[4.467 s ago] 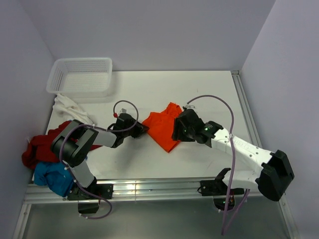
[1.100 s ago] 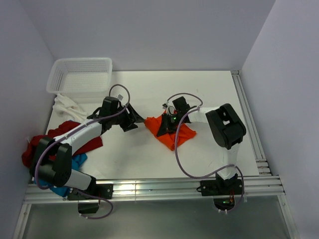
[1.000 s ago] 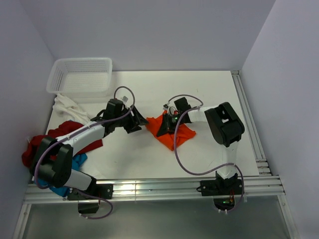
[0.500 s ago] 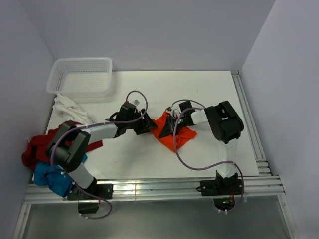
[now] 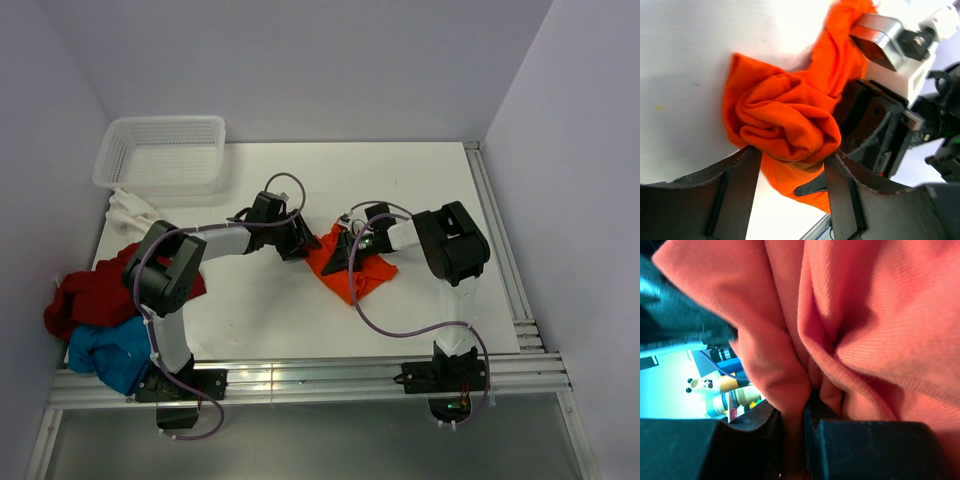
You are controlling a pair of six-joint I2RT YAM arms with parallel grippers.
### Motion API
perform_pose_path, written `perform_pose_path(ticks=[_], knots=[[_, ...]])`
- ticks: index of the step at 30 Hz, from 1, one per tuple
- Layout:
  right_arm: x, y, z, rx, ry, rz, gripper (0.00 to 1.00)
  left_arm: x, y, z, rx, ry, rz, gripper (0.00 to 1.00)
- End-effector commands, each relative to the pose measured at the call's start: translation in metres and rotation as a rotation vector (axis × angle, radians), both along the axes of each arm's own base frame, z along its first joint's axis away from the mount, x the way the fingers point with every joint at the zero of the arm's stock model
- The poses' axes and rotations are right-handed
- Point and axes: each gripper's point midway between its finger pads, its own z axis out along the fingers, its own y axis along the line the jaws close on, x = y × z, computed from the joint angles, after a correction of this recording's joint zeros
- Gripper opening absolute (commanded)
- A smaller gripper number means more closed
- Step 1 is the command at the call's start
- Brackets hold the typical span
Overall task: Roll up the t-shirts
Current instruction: Roll the tshirt
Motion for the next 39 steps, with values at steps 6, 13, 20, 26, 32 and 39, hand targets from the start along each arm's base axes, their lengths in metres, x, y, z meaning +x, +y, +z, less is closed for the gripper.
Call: perform_pose_path(ticks=[6, 13, 20, 26, 32, 39], knots=[[-0.019, -0.022, -0.057, -0.206, 0.069, -0.051, 0.00, 0.024, 0.059, 0.009, 0.198, -0.083, 0.171, 0.68], [-0.017, -0.019, -0.052, -0.170, 0.067, -0.058, 0.00, -0.006, 0.049, 0.021, 0.000, -0.145, 0.144, 0.99], [-0.020, -0.014, -0.046, -0.109, 0.089, -0.072, 0.00, -0.016, 0.030, 0.023, -0.069, -0.195, 0.152, 0.99], [-0.022, -0.013, -0.043, -0.077, 0.106, -0.072, 0.00, -0.018, 0.016, 0.006, -0.124, -0.183, 0.203, 0.98], [-0.021, -0.012, -0.038, -0.050, 0.128, -0.085, 0.00, -0.023, 0.020, -0.015, -0.132, -0.150, 0.288, 0.98], [-0.019, -0.011, -0.036, -0.026, 0.141, -0.094, 0.00, -0.030, 0.021, -0.036, -0.149, -0.115, 0.365, 0.95]])
